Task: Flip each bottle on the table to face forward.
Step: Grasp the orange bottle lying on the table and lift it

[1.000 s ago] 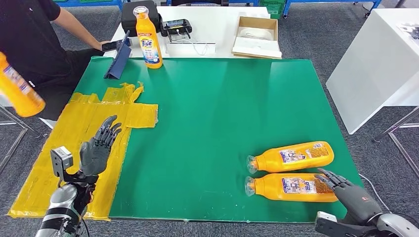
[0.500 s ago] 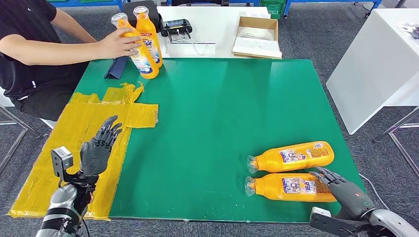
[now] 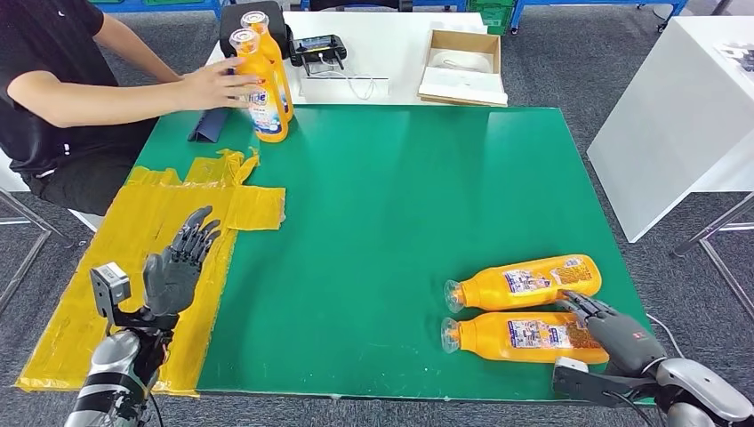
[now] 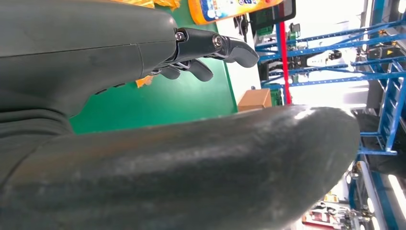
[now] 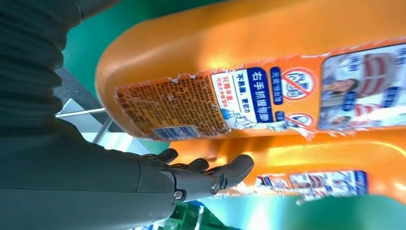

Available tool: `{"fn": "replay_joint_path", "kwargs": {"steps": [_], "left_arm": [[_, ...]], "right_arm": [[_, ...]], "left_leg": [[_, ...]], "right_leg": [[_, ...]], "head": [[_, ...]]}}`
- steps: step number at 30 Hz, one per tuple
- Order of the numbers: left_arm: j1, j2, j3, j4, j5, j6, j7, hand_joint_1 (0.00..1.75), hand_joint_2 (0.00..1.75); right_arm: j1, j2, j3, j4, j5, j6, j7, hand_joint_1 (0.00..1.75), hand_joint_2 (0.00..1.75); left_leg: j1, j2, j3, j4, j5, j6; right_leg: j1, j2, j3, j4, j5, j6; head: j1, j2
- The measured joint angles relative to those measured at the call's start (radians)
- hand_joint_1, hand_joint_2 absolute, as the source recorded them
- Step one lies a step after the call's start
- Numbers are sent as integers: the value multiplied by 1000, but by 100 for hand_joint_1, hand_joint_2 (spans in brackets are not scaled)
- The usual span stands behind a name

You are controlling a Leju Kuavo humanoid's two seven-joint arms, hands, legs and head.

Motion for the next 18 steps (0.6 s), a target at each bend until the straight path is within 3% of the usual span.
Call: {"fn": "replay_joint_path", "kwargs": {"steps": [1, 11, 18], "left_arm": [[-3, -1, -1, 1, 2, -2, 0, 0, 0], [-44, -3, -29, 29, 19, -5, 5, 0, 0], [-69, -4, -41, 53, 35, -7, 10, 0, 0]], "right_arm": [[-14, 4, 11, 18, 7, 0, 0, 139, 175], [-162, 71, 149, 228, 69, -32, 5, 160, 175], [-218, 95, 219, 319, 78, -41, 9, 162, 175]], "left_leg": [[0, 0, 0, 0, 0, 0], [1, 10, 9, 0, -3, -2], [3, 18, 21, -1, -5, -3]], "right_leg": [[0, 0, 0, 0, 0, 0], [1, 13, 4, 0, 1, -1], [3, 21, 12, -1, 3, -3]], "head": [[0, 0], [1, 0], [1, 0]]}}
